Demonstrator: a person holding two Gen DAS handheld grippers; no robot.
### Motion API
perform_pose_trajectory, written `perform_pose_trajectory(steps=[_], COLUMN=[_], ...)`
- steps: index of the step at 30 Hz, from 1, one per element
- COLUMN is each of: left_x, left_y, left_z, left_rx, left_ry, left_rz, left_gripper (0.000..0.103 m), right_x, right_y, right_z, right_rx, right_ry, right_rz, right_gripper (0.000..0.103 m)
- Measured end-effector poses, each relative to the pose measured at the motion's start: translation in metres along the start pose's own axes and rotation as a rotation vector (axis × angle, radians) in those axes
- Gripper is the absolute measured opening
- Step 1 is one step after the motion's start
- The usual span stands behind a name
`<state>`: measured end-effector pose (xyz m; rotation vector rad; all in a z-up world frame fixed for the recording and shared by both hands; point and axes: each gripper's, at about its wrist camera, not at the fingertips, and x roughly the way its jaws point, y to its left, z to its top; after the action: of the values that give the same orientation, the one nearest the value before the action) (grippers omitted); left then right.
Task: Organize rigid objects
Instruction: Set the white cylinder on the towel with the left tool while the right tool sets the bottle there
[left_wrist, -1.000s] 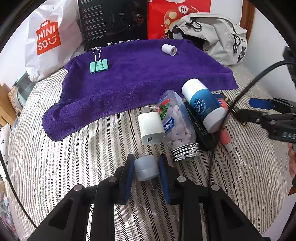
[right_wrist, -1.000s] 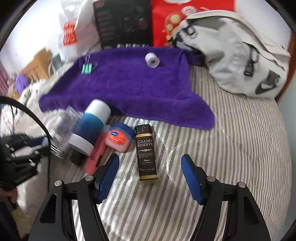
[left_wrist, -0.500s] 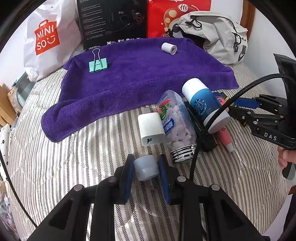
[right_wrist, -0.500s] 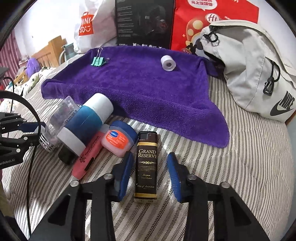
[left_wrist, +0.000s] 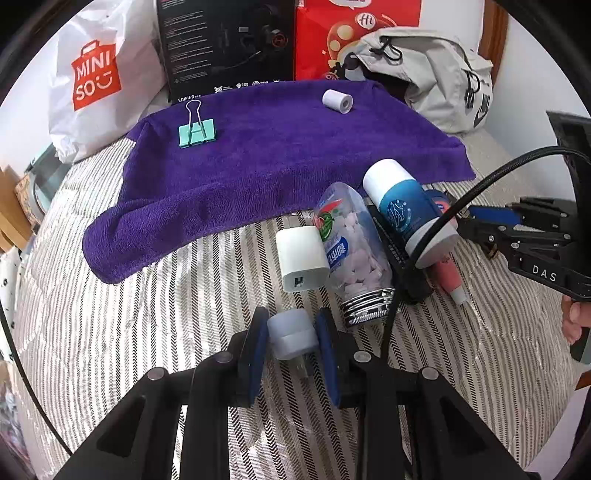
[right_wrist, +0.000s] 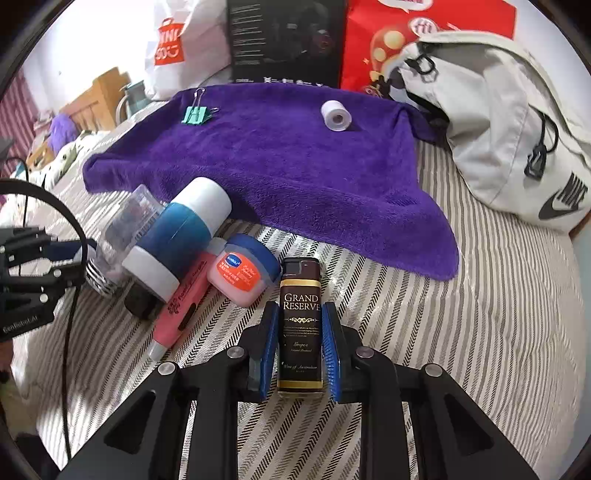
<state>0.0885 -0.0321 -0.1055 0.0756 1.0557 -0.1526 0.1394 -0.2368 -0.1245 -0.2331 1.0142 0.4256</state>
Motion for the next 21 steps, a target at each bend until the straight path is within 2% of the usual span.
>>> perform_pose_trajectory(steps=[10,21], left_x=[-0.009,-0.027], left_y=[0.015,0.035], left_z=[0.004,0.018], left_rx=[-0.040,-0.079], left_ry=[-0.019,-0.071], left_rz=[-0.022,-0.031], left_gripper=[0.025,0.025], right_x=[-0.011,-0.041], right_y=[-0.007,-0.005], right_z=[-0.006,0.009], right_rx=[0.054,0.057], right_ry=[0.031,-0.026], right_rz=[0.028,0.039], right_gripper=[0.023,0.023])
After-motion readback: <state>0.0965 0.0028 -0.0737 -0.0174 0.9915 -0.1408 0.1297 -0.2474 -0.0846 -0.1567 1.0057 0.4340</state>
